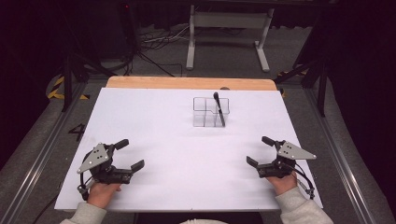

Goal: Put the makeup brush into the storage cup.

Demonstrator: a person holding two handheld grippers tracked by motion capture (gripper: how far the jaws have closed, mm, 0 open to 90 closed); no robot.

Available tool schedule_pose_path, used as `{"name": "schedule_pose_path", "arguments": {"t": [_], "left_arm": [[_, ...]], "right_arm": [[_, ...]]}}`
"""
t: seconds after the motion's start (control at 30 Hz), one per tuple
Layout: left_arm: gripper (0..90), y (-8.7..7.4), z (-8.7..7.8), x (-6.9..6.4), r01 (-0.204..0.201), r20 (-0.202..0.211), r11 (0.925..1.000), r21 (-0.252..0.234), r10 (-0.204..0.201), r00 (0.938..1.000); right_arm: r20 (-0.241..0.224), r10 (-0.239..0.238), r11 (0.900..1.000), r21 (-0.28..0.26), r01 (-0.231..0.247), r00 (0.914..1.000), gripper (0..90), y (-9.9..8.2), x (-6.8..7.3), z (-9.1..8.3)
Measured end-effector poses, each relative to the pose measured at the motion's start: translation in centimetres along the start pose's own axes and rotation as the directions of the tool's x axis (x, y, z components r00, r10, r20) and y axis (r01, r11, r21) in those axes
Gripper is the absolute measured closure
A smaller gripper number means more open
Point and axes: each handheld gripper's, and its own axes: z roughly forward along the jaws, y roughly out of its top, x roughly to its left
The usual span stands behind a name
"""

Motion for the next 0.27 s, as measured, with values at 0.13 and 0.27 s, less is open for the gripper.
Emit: {"name": "schedule_pose_path", "arguments": {"t": [0.13, 0.27], "left_arm": [[3.0, -0.09, -0.01, 0.11, 0.005, -0.002, 0.9999, -0.014, -0.005, 1.0], [3.0, -0.06, -0.07, 0.06, 0.007, 0.0, 0.9999, -0.016, -0.007, 1.0]], "right_arm": [[0.003, -0.001, 1.0, -0.002, 0.001, 1.0, 0.3, 0.04, 0.04, -0.04], [0.001, -0.007, 1.0, -0.003, 0.007, 1.0, 0.3, 0.12, 0.13, -0.04]]}}
